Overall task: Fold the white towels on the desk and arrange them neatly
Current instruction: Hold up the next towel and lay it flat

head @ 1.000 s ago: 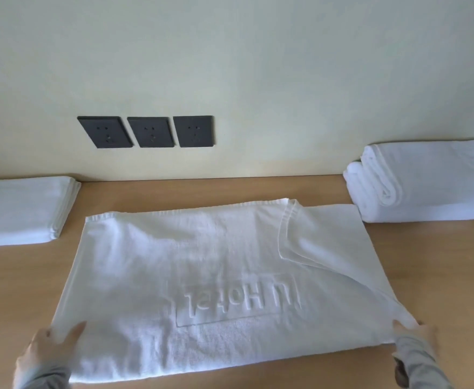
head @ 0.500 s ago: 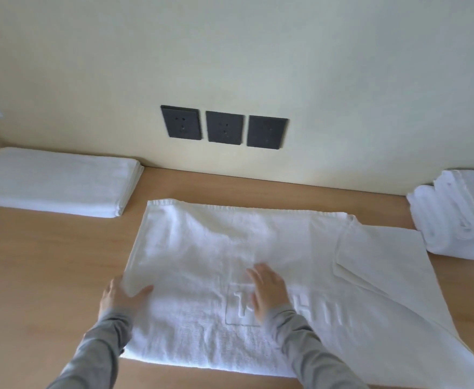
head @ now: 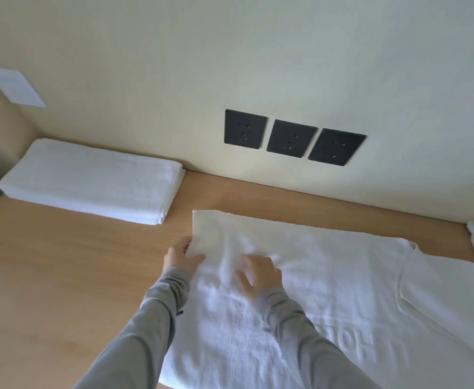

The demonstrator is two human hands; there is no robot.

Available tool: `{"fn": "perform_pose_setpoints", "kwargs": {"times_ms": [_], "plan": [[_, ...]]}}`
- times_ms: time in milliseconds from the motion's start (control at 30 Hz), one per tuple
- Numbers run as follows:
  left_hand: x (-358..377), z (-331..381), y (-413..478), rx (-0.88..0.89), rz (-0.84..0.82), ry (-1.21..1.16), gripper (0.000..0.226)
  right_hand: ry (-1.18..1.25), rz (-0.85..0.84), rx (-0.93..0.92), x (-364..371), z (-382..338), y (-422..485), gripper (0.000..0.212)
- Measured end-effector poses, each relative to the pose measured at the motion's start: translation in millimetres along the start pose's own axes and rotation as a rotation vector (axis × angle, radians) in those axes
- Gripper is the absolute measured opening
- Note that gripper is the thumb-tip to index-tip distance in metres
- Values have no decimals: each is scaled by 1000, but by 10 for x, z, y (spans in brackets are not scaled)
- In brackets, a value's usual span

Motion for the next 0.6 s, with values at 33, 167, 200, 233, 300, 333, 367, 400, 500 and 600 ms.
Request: {"fn": "perform_pose_setpoints", "kwargs": {"times_ms": [33,167,200,233,300,333,367,400,500,600], "plan": [[24,45,-18,41,0,15,43,170,61,44,-69,-32,65,41],[151,89,-181,262,-19,97,45,396,226,15,-377,-205,365,42],[161,79,-202,300,-18,122,46,383,199,-10,-433,-261,453,46],[165,70,-211,322,-19,130,46,366,164,-44,-476,-309,541,51],[175,62,-213,339,-39,109,47,320,100,-108,-542,-386,708,59],[177,55,-211,342,-45,90,47,290,79,-139,-565,-421,782,57],[175,53,-210,342,-48,73,46,263,65,-165,-579,-451,848,48],[165,56,-204,336,-52,55,45,249,59,-179,-589,-475,900,37],[94,75,-154,296,-14,8,34,250,98,-184,-625,-488,987,14],[9,172,-19,336,156,89,31,242,134,-176,-629,-460,999,13]]}}
Point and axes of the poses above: each hand's wrist, its own y-axis towards the middle knuckle, its own x-axis out of the palm, z = x × y, the point moved 3 cm from there along y, towards the middle knuckle, and after that the axes turned 1 degree about -x, right-handed, at the moved point
